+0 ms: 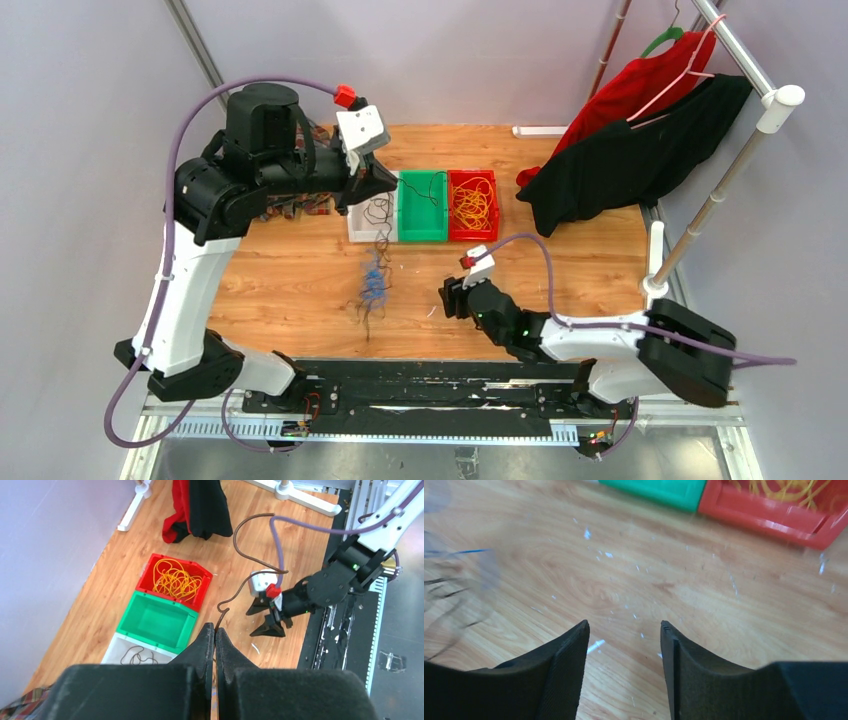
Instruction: Untangle the cables
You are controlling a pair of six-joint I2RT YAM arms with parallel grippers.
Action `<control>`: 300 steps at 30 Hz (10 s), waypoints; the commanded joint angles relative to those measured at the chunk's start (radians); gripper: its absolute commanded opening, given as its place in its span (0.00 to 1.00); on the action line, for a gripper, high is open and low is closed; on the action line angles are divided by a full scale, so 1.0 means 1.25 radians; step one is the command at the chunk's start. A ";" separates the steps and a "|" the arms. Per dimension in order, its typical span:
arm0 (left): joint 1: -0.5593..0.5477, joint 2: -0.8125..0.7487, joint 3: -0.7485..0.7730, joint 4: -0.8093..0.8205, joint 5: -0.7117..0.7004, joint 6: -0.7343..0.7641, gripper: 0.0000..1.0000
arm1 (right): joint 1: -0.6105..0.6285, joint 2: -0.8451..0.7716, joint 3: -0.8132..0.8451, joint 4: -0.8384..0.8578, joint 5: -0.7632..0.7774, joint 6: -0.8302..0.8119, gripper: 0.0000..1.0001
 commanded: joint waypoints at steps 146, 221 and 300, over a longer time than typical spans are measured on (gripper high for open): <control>0.313 -0.012 -0.231 0.820 -0.257 0.128 0.00 | -0.132 -0.212 -0.098 -0.143 -0.253 0.123 0.01; 0.221 0.273 -0.718 0.830 -0.417 0.250 0.00 | -0.160 -0.396 0.062 -0.441 -0.124 -0.005 0.57; 0.244 0.438 -0.465 0.487 -0.130 0.324 0.01 | -0.227 -0.366 0.006 -0.415 -0.174 0.036 0.28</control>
